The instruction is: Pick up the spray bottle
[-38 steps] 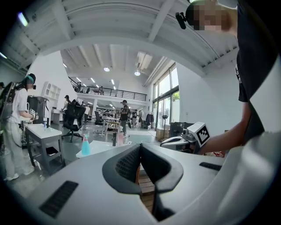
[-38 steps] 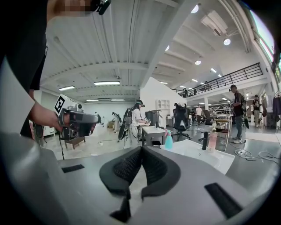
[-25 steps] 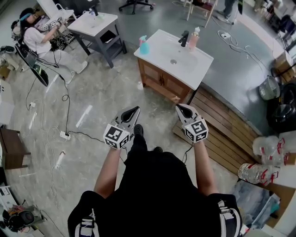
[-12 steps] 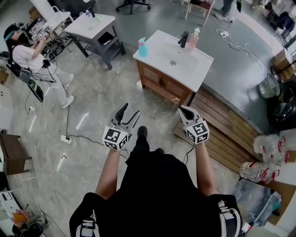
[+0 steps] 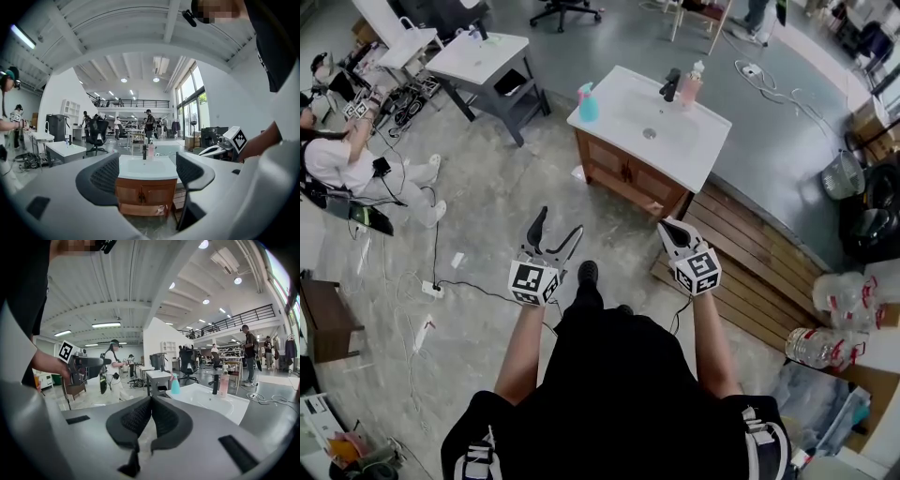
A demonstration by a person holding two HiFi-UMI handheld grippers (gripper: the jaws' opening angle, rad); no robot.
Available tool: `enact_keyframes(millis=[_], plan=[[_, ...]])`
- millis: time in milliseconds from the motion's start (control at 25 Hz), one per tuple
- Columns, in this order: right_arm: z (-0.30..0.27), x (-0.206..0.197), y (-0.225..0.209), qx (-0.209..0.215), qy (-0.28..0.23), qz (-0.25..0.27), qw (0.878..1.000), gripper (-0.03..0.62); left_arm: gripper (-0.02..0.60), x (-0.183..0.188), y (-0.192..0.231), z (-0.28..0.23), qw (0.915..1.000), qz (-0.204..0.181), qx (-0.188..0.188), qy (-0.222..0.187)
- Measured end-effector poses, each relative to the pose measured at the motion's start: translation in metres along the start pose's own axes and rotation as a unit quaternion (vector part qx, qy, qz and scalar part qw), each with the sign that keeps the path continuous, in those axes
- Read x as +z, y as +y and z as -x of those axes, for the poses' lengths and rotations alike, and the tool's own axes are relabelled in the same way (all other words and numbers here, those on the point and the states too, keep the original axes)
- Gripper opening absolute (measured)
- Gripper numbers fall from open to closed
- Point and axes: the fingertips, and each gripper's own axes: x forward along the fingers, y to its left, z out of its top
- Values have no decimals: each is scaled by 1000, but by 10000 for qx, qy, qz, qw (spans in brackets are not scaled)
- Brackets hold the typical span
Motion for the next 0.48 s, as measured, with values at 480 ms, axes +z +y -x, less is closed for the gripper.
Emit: enact_keyframes(millis=[480], plan=[[-37,5,-15,-96,107,-154,9998,15,351,3,46,-27,9997,223,43,44]])
